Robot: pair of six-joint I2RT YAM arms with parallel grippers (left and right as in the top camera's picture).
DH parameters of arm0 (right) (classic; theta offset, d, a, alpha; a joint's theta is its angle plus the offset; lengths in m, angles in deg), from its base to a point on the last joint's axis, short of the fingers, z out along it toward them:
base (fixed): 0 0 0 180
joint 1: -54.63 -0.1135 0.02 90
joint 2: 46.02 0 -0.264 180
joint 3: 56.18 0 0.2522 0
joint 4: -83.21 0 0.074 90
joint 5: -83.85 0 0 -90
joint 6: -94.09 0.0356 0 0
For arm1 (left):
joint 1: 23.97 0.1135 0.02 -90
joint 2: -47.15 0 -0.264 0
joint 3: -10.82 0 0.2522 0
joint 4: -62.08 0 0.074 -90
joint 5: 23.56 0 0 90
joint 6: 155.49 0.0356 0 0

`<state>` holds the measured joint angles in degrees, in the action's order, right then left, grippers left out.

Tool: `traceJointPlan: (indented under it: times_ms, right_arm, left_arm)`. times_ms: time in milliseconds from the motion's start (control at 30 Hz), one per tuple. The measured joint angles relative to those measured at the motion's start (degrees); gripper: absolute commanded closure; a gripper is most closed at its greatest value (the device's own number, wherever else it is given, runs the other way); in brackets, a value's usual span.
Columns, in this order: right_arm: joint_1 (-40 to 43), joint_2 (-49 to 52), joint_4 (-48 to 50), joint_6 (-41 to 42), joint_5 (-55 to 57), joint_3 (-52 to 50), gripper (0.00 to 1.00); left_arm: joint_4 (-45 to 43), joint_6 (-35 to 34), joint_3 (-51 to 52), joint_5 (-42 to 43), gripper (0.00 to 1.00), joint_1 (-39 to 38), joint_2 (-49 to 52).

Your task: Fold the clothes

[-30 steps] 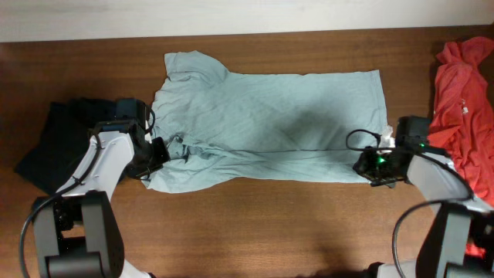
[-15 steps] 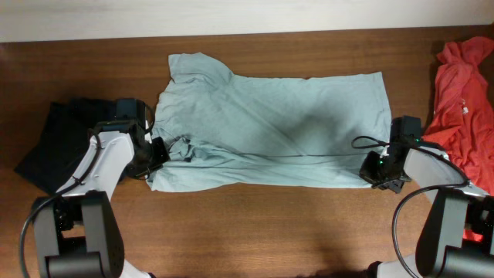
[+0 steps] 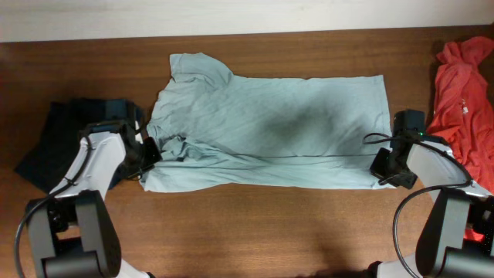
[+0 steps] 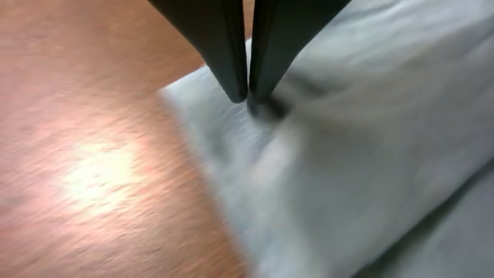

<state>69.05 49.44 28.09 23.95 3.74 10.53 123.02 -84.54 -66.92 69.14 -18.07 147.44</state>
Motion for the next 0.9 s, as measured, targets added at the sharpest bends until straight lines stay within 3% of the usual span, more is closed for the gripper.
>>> traceJointPlan:
  times_ms: [267, 367, 567, 900]
  right_arm:
    - [0.0, 0.0, 1.88, 0.81, 2.36, 0.15, 0.91]
    - [0.0, 0.0, -0.87, -0.9, -2.78, 0.59, 0.77]
    - [0.0, 0.0, -6.73, -3.61, -9.84, 0.87, 0.69]
    - [-3.63, 0.2, -6.08, -4.63, -10.62, 0.9, 0.67]
  left_arm:
    - [0.0, 0.0, 0.0, 0.26, 1.0, 1.81, 0.0]
    - [0.0, 0.0, 0.0, 0.46, 1.0, 1.79, 0.0]
    - [-0.02, 0.0, 0.0, 0.48, 1.0, 1.79, 0.0]
    - [-0.02, 0.0, 0.0, 0.48, 0.99, 1.79, 0.0]
